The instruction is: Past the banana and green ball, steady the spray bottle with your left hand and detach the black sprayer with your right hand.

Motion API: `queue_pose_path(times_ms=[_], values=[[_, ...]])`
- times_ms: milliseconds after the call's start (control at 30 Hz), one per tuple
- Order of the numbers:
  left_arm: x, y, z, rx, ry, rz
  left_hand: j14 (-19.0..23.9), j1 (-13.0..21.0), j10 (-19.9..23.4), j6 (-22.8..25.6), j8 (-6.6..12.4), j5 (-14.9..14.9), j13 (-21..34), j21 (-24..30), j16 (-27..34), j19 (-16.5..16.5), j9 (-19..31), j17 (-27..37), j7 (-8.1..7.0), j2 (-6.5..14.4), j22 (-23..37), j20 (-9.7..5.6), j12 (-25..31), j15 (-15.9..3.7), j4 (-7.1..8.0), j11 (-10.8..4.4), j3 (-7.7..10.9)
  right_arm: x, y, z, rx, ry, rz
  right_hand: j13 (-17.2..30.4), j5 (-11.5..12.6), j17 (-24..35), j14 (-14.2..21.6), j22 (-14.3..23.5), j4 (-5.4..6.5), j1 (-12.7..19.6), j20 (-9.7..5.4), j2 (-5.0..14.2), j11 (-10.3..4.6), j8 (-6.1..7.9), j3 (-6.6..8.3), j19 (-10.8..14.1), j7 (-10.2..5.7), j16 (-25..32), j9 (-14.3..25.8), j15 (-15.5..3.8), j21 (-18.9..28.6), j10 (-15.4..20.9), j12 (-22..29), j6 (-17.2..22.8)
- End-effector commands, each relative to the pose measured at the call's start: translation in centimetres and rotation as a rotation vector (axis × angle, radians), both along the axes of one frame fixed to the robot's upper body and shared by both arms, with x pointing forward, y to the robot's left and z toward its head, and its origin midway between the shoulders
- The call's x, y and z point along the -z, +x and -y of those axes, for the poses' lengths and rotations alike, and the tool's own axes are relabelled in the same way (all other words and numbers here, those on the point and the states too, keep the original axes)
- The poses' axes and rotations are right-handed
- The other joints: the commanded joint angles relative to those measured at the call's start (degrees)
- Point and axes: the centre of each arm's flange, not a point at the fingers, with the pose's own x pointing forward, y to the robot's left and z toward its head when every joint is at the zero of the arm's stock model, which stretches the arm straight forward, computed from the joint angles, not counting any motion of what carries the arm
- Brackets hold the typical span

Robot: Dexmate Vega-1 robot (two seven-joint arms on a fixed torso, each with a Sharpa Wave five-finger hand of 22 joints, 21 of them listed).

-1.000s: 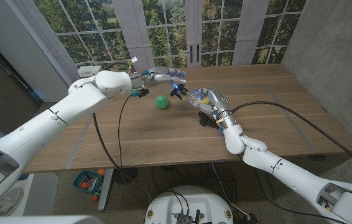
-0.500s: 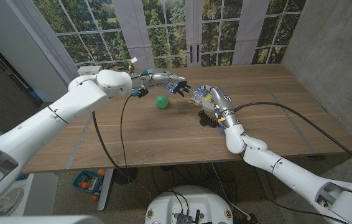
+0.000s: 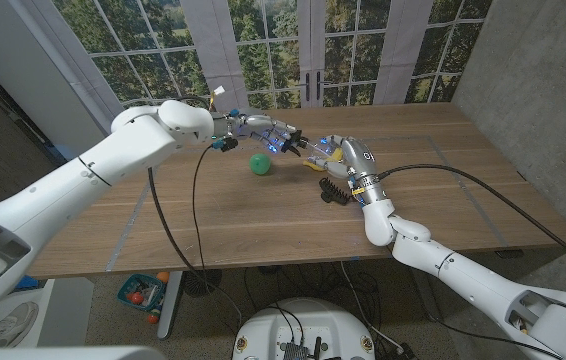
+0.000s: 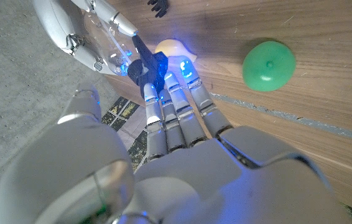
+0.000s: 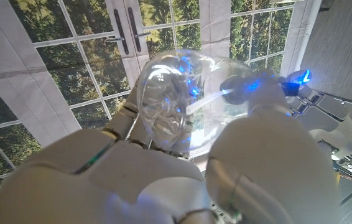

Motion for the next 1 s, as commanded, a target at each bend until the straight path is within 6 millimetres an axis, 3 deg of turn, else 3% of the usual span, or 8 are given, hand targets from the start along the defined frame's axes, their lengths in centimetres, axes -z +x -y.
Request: queue_pose_path(times_ms=[33, 133, 467, 567, 667, 767, 900, 1000], values=[[0.0, 0.2, -0.2, 0.248, -0.094, -0.028, -1.76, 4.49, 5.73, -0.09, -1.39, 0.2, 0.14, -0.78, -2.15, -2.04, 0.18, 0.23, -3.38, 1.1, 0.29, -0.45, -1.54, -4.37, -0.61, -7.73, 3.01, 0.2, 0.7, 0.1, 0.021, 0.005, -0.007, 0.44, 0.44, 0.35, 0.76, 0.13, 1.22, 10.03, -7.4, 10.66, -9.79, 0.35, 0.86, -0.24, -11.96, -0.18, 0.18, -7.45, 0.78, 9.79, 0.48, 12.27], [-0.1, 0.2, -0.3, 0.309, -0.128, -0.025, -2.71, 7.68, 5.47, -0.31, -2.34, 0.4, 0.11, -1.06, -3.2, -3.14, 0.2, 0.3, -5.47, 1.78, 0.39, -0.63, -2.38, -5.55, -0.74, -10.58, 5.06, 0.2, 0.8, 0.0, 0.021, 0.002, -0.006, 0.28, 0.46, 0.46, 0.84, 0.1, 1.29, 9.98, -7.43, 10.72, -9.79, 0.37, 0.86, -0.23, -11.95, -0.33, 0.25, -7.43, 0.95, 9.85, 0.36, 12.24], [-0.5, 0.1, 0.4, 0.396, -0.073, -0.075, -5.18, 14.17, 2.79, -1.2, -3.83, 0.75, 0.11, -0.63, -4.12, -3.59, 0.27, 0.83, -7.76, 2.15, 0.63, -2.89, -3.91, -7.22, -1.03, -11.35, 7.56, 0.9, 2.1, -0.2, 0.037, -0.039, -0.029, 0.54, 0.54, 0.98, 0.93, 0.01, 1.27, 9.99, -7.59, 10.61, -9.78, 0.43, 0.79, -0.62, -12.09, -0.92, 0.39, -7.46, 1.47, 9.73, 0.28, 12.31], [-0.6, -0.2, 0.6, 0.403, -0.052, -0.087, -1.58, 13.94, 7.39, 1.8, -3.27, 0.59, 0.13, 0.85, -2.92, -1.45, 0.33, 0.79, -5.71, 1.94, 0.82, -3.4, -2.58, -7.64, -0.05, -9.79, 7.76, 1.2, 2.8, 0.0, 0.044, -0.033, -0.036, 0.74, 0.58, 1.19, 0.92, -0.02, 1.32, 9.93, -7.67, 10.55, -9.78, 0.47, 0.72, -0.81, -12.15, -1.16, 0.52, -7.46, 1.65, 9.68, 0.31, 12.33], [-0.6, -0.5, 0.7, 0.399, -0.045, -0.09, -0.63, 12.69, 8.34, 2.73, -3.31, 0.41, 0.13, 1.61, -2.91, -0.39, 0.34, 0.65, -5.05, 1.34, 0.88, -3.61, -2.57, -7.2, 0.5, -8.72, 7.49, 1.3, 3.1, 0.1, 0.047, -0.034, -0.036, 0.88, 0.63, 1.35, 0.94, -0.04, 1.33, 9.94, -7.73, 10.59, -9.78, 0.49, 0.72, -0.89, -12.21, -1.36, 0.69, -7.5, 1.82, 9.64, 0.32, 12.2], [-0.7, -0.6, 0.7, 0.393, -0.04, -0.095, -4.06, 11.59, 2.04, -2.57, -5.66, 0.46, 0.12, 1.56, -4.57, -2.56, 0.29, 0.72, -3.96, 1.13, 0.86, -2.94, -5.2, -6.14, 0.67, -7.53, 7.62, 1.3, 3.2, 0.1, 0.032, -0.041, -0.036, 0.75, 0.69, 1.54, 0.96, -0.07, 1.38, 9.9, -7.79, 10.58, -9.78, 0.52, 0.69, -1.03, -12.19, -1.61, 0.69, -7.43, 2.02, 9.59, 0.14, 12.39], [-1.1, -0.7, 0.5, 0.325, -0.017, -0.055, -11.83, 11.89, -4.68, -5.31, -5.73, 0.43, 0.2, 0.66, -6.15, -6.72, 0.32, 0.9, -4.29, 0.56, 0.74, -2.25, -5.8, -4.23, 0.2, -5.94, 7.01, 1.2, 2.6, 0.0, -0.011, -0.056, -0.036, 0.79, 0.76, 1.79, 1.1, -0.11, 1.37, 9.95, -7.91, 10.58, -9.78, 0.51, 0.68, -1.0, -12.17, -1.82, 0.74, -7.49, 2.3, 9.72, 0.13, 12.44], [-1.3, -0.4, 0.6, 0.31, -0.005, -0.043, -13.13, 12.06, -5.47, -5.25, -5.54, 0.41, 0.23, 0.39, -6.18, -7.68, 0.33, 0.85, -4.44, 0.44, 0.69, -2.28, -5.61, -3.75, 0.13, -5.69, 6.75, 1.1, 2.0, -0.4, -0.038, -0.065, -0.035, 0.87, 0.79, 1.91, 1.15, -0.12, 1.4, 9.92, -7.95, 10.56, -9.78, 0.51, 0.64, -1.07, -12.26, -1.95, 0.81, -7.46, 2.41, 9.63, 0.09, 12.4]])
